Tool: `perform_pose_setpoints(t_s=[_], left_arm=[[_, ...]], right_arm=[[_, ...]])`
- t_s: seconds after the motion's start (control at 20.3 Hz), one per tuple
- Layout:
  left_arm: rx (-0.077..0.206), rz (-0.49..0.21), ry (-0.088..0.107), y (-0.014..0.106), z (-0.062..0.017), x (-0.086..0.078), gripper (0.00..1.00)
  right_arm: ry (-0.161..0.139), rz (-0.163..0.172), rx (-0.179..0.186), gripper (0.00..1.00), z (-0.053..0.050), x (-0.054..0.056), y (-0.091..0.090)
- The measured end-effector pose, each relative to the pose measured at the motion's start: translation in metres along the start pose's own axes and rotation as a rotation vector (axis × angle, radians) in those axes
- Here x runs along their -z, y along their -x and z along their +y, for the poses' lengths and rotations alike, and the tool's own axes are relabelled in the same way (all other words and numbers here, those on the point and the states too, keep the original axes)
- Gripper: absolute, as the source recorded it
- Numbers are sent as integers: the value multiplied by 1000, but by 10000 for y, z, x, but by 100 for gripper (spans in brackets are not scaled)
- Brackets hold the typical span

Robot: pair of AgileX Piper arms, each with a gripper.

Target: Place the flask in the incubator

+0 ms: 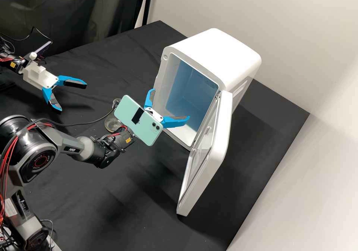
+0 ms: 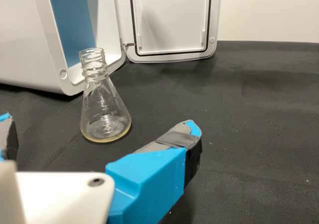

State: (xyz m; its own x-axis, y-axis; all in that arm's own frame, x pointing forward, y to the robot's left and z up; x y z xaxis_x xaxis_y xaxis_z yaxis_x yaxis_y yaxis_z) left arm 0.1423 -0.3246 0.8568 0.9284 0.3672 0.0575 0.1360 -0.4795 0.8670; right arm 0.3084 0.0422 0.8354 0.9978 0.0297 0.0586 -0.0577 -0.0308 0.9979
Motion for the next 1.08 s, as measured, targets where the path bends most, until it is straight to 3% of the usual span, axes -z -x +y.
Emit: perform_pose_setpoints(t_s=[0.25, 0.39, 0.49, 0.79, 0.99, 1.08], left_arm=[[-16, -16, -20, 16, 38, -29, 100], [-19, -25, -14, 15, 47, -47, 100], [-31, -32, -20, 21, 72, -68, 100], [-35, -47, -29, 19, 82, -96, 100], [-34, -65, -41, 22, 86, -120, 100], [-28, -70, -35, 29, 70, -136, 100]], right_arm=[[0, 2, -2, 100, 1, 2, 0], [0, 3, -3, 100, 3, 3, 0], [0, 7, -7, 100, 4, 4, 4], [1, -1, -2, 100, -60, -76, 199], [2, 18, -48, 100, -12, -105, 384], [4, 26, -70, 100, 11, -122, 479]])
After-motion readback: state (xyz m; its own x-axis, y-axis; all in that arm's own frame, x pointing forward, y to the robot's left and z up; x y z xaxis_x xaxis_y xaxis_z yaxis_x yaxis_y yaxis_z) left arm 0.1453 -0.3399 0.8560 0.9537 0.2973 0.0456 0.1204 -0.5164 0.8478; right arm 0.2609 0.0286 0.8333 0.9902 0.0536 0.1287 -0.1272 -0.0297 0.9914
